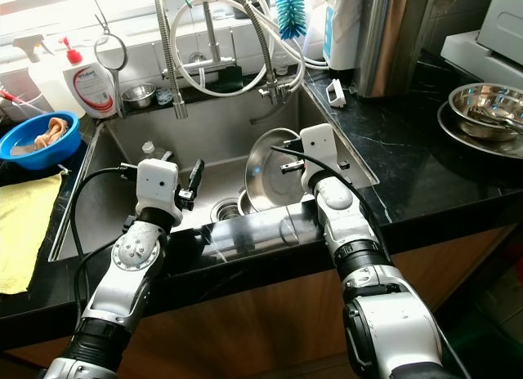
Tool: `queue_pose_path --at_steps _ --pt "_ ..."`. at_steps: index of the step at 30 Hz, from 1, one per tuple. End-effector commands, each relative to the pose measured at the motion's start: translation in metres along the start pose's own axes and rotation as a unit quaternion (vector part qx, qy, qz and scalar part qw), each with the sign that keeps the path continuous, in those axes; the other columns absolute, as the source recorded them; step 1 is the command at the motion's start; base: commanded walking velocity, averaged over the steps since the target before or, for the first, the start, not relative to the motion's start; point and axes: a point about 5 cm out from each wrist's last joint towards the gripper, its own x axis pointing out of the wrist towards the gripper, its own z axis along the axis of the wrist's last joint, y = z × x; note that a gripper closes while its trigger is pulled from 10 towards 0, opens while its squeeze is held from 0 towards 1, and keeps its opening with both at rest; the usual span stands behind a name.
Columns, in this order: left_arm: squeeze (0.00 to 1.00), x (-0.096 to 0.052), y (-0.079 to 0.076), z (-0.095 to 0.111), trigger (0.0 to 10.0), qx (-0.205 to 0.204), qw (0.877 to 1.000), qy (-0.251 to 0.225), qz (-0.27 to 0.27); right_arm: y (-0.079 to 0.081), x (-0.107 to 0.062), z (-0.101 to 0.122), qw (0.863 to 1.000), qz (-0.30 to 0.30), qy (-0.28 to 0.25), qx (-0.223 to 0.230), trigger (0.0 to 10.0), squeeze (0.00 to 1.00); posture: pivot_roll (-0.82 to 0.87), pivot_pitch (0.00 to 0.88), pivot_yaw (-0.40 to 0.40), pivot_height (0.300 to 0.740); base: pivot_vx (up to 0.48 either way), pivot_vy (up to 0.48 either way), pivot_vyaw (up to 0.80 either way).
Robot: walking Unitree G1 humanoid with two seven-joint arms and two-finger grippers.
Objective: Kitchen organization
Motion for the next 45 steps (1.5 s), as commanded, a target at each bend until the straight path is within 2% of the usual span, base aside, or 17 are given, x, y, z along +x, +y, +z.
queue_pose_path --at_steps 1,2,3,4,12,15,19,23,24,25,28,30,32,33,35,43,45 --pt "0.00 -0.001 0.004 0.002 10.0 -0.004 1.000 -0.001 0.007 0.007 0.002 0.001 1.000 0.011 0.000 0.000 10.0 1.00 -0.19 0.000 0.135 0.740 0.000 0.000 0.00" --pt "0.00 -0.001 0.004 0.002 10.0 -0.004 1.000 -0.001 0.007 0.007 0.002 0.001 1.000 0.010 -0.001 0.000 10.0 1.00 -0.19 0.000 0.136 0.740 0.000 0.000 0.00" --pt "0.00 -0.001 0.004 0.003 10.0 -0.004 1.000 -0.001 0.006 0.007 0.002 0.001 1.000 0.010 -0.001 -0.001 10.0 0.88 -0.19 0.000 0.137 0.740 0.000 0.000 0.00" --pt "0.00 0.000 0.004 0.003 10.0 -0.004 1.000 -0.001 0.006 0.008 0.002 0.002 1.000 0.009 -0.003 -0.001 10.0 0.00 -0.19 0.000 0.137 0.740 0.000 0.000 0.00" --pt "0.00 0.000 0.003 0.003 10.0 -0.004 1.000 0.000 0.004 0.006 -0.001 0.005 1.000 -0.009 -0.028 0.007 10.0 0.00 -0.19 0.000 0.137 0.740 0.000 0.000 0.00" --pt "0.00 0.000 0.003 0.003 10.0 -0.005 1.000 0.000 0.004 0.003 -0.008 0.024 0.996 -0.020 -0.091 0.001 10.0 0.00 -0.20 0.000 0.138 0.740 0.000 0.000 0.00" --pt "0.00 0.000 0.003 0.004 10.0 -0.007 1.000 -0.005 0.006 0.003 -0.015 0.033 0.992 -0.021 -0.126 -0.002 10.0 0.00 -0.20 0.000 0.141 0.740 0.000 0.000 0.00" --pt "0.00 0.000 0.008 0.007 10.0 -0.004 1.000 -0.016 0.015 0.004 -0.033 0.045 0.982 -0.021 -0.189 0.010 10.0 0.00 -0.21 0.000 0.141 0.740 0.000 0.000 0.00" --pt "0.00 0.000 0.008 0.007 10.0 -0.004 1.000 -0.016 0.015 0.004 -0.033 0.045 0.982 -0.021 -0.189 0.010 10.0 0.00 -0.21 0.000 0.141 0.740 0.000 0.000 0.00" --pt "0.00 0.000 0.013 0.008 10.0 -0.004 0.999 -0.021 0.025 0.003 -0.045 0.049 0.977 -0.023 -0.212 0.006 10.0 0.00 -0.21 0.000 0.136 0.740 0.000 0.000 0.00" --pt "0.00 0.001 0.017 0.010 10.0 0.000 0.999 -0.026 0.033 0.000 -0.061 0.052 0.972 -0.030 -0.231 0.007 10.0 0.00 -0.21 0.000 0.131 0.740 0.000 0.000 0.00" --pt "0.00 0.001 0.019 0.012 10.0 0.003 0.999 -0.030 0.035 -0.004 -0.071 0.052 0.971 -0.040 -0.236 0.012 10.0 0.00 -0.21 0.000 0.131 0.740 0.000 0.000 0.00" --pt "0.00 -0.006 0.022 0.013 10.0 0.002 0.998 -0.035 0.044 -0.011 -0.089 0.046 0.969 -0.062 -0.237 0.024 10.0 0.00 -0.22 0.000 0.130 0.740 0.000 0.000 0.00" --pt "0.00 -0.006 0.022 0.013 10.0 0.002 0.998 -0.035 0.044 -0.011 -0.089 0.046 0.969 -0.062 -0.237 0.024 10.0 0.00 -0.22 0.000 0.130 0.740 0.000 0.000 0.00" --pt "0.00 -0.013 0.025 0.006 10.0 0.005 0.998 -0.024 0.050 -0.011 -0.101 0.038 0.970 -0.074 -0.228 0.030 10.0 0.00 -0.23 0.000 0.133 0.740 0.000 0.000 0.00" --pt "0.00 -0.010 0.019 0.009 10.0 0.001 0.999 -0.030 0.043 -0.007 -0.110 0.034 0.975 -0.074 -0.205 0.040 10.0 0.00 -0.24 0.000 0.131 0.740 0.000 0.000 0.00" --pt "0.00 -0.010 0.015 0.011 10.0 0.008 0.999 -0.037 0.033 -0.006 -0.110 0.036 0.976 -0.073 -0.202 0.028 10.0 0.00 -0.24 0.000 0.130 0.740 0.000 0.000 0.00"
